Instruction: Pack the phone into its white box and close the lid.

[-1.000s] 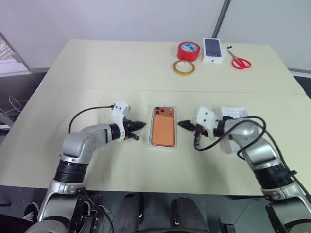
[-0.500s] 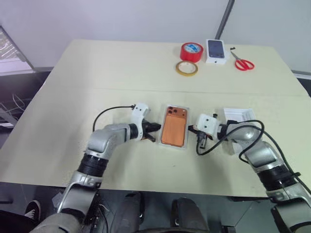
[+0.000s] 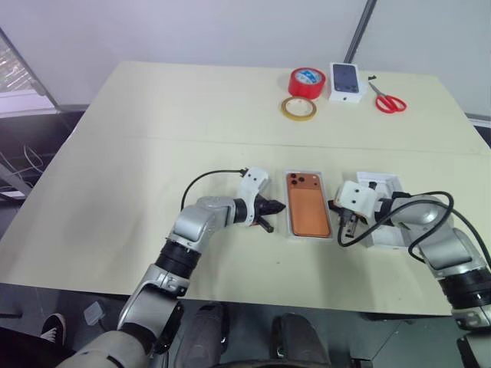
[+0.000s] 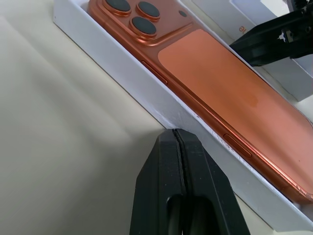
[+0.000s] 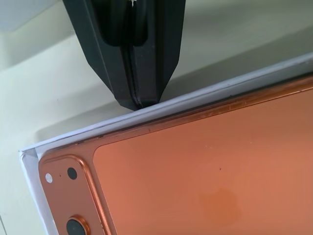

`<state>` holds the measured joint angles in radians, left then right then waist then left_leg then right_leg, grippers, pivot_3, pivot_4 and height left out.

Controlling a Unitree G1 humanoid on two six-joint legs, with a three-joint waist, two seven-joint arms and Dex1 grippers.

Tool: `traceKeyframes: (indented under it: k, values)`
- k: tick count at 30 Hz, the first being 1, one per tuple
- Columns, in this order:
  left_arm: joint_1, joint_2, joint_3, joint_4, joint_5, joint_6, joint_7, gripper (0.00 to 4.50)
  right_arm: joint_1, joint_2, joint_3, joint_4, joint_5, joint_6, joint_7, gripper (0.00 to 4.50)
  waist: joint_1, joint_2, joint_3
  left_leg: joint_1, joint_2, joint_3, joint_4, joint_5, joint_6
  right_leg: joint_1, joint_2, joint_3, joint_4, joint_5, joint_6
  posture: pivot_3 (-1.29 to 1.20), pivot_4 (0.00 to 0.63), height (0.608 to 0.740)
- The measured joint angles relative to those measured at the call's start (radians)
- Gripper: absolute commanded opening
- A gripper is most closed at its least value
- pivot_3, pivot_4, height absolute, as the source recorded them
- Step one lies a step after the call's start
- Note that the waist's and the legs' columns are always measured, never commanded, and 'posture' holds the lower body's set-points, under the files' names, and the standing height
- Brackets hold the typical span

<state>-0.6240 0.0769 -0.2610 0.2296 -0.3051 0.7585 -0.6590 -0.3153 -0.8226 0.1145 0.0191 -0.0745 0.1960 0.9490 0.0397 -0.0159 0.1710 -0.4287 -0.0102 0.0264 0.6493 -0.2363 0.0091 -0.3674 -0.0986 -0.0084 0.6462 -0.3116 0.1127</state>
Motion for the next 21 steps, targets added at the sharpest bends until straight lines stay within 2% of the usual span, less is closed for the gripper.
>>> traceKeyframes:
  k: [11, 14, 15, 17, 21]
  values:
    - [0.015, 0.058, 0.011, -0.052, 0.011, -0.021, -0.035, 0.03, 0.018, -0.024, -0.047, -0.050, 0.074, 0.049, 0.049, 0.00, -0.005, 0.001, 0.001, -0.001, 0.001, 0.000, -0.001, 0.000, 0.000, -0.002, 0.001, 0.000, 0.001, 0.000, 0.000, 0.00, 0.150, 0.728]
    - [0.032, 0.101, 0.045, -0.106, -0.004, -0.003, -0.039, 0.03, 0.022, -0.072, -0.091, -0.064, 0.094, 0.054, 0.058, 0.00, -0.007, 0.002, 0.001, -0.001, 0.001, 0.000, -0.001, 0.000, 0.000, -0.003, 0.001, 0.000, 0.001, 0.000, 0.000, 0.00, 0.150, 0.728]
    - [0.033, 0.119, 0.062, -0.120, -0.016, 0.004, -0.041, 0.56, 0.022, -0.082, -0.107, -0.064, 0.101, 0.060, 0.061, 0.00, -0.007, 0.002, 0.001, -0.001, 0.001, 0.000, -0.001, 0.000, 0.000, -0.003, 0.001, 0.000, 0.001, 0.000, 0.000, 0.00, 0.150, 0.728]
    - [0.033, 0.140, 0.116, -0.144, -0.049, 0.026, -0.045, 1.38, 0.020, -0.093, -0.140, -0.064, 0.130, 0.095, 0.066, 0.56, -0.010, 0.002, 0.001, -0.001, 0.002, 0.000, -0.001, 0.000, 0.000, -0.003, 0.001, 0.000, 0.001, 0.000, 0.000, 0.00, 0.150, 0.728]
    - [0.042, 0.221, 0.139, -0.190, -0.070, -0.008, -0.102, 3.38, 0.009, -0.065, -0.188, -0.065, 0.181, 0.188, 0.023, 2.38, -0.015, 0.002, 0.001, -0.001, 0.002, 0.000, -0.002, 0.000, -0.001, -0.003, 0.001, 0.000, 0.001, 0.000, 0.000, 0.00, 0.150, 0.728]
